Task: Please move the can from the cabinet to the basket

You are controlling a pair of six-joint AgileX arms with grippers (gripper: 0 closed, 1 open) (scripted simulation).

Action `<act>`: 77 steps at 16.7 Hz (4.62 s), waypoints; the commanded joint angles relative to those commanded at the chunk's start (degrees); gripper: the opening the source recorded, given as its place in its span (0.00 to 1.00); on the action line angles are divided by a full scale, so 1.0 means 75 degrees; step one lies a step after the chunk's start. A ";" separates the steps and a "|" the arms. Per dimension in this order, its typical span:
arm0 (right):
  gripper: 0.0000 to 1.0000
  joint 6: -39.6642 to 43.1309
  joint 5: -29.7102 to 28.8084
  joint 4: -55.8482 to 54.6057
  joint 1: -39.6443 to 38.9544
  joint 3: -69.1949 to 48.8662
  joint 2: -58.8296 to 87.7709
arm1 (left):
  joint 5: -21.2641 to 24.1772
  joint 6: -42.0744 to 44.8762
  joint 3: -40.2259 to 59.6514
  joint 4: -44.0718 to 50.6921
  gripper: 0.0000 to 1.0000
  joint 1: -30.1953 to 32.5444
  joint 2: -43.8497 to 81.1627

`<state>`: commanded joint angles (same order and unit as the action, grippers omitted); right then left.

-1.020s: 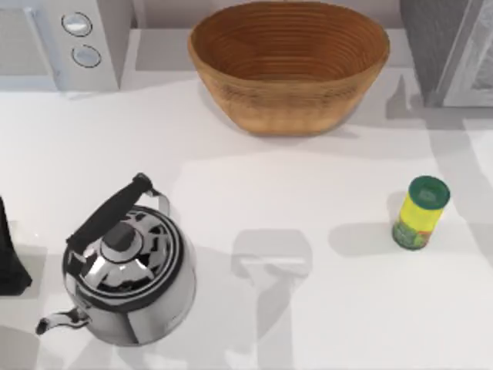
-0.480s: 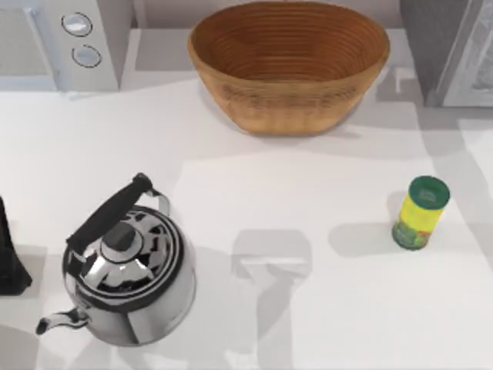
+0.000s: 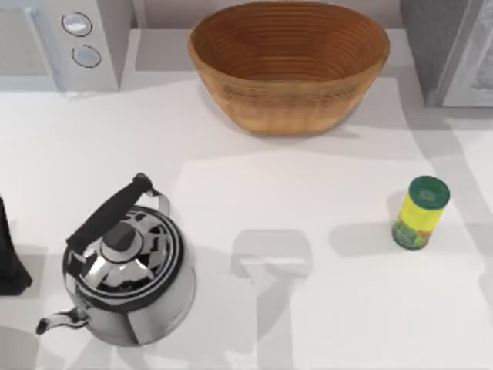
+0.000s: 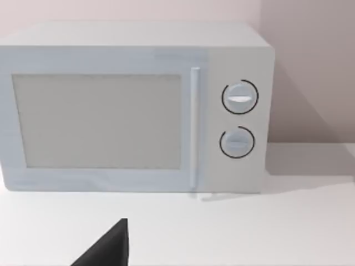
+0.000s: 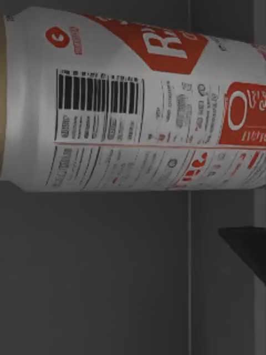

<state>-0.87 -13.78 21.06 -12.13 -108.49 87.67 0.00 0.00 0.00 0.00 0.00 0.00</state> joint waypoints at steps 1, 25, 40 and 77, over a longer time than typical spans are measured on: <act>1.00 0.0000 -0.0054 -0.0064 -0.0037 -0.0176 0.0209 | 0.0000 0.0000 0.0000 0.0000 1.00 0.0000 0.0000; 0.77 0.0003 0.0186 0.0215 0.0249 -0.2580 0.2284 | 0.0000 0.0000 0.0000 0.0000 1.00 0.0000 0.0000; 0.00 0.0003 0.0186 0.0215 0.0249 -0.2580 0.2284 | 0.0000 0.0000 0.0000 0.0000 1.00 0.0000 0.0000; 0.00 -0.0080 0.1666 -0.0039 0.0508 0.7206 -0.6606 | 0.0000 0.0000 0.0000 0.0000 1.00 0.0000 0.0000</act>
<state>-1.47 -1.29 20.77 -8.32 -54.44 38.12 0.00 0.00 0.00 0.00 0.00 0.00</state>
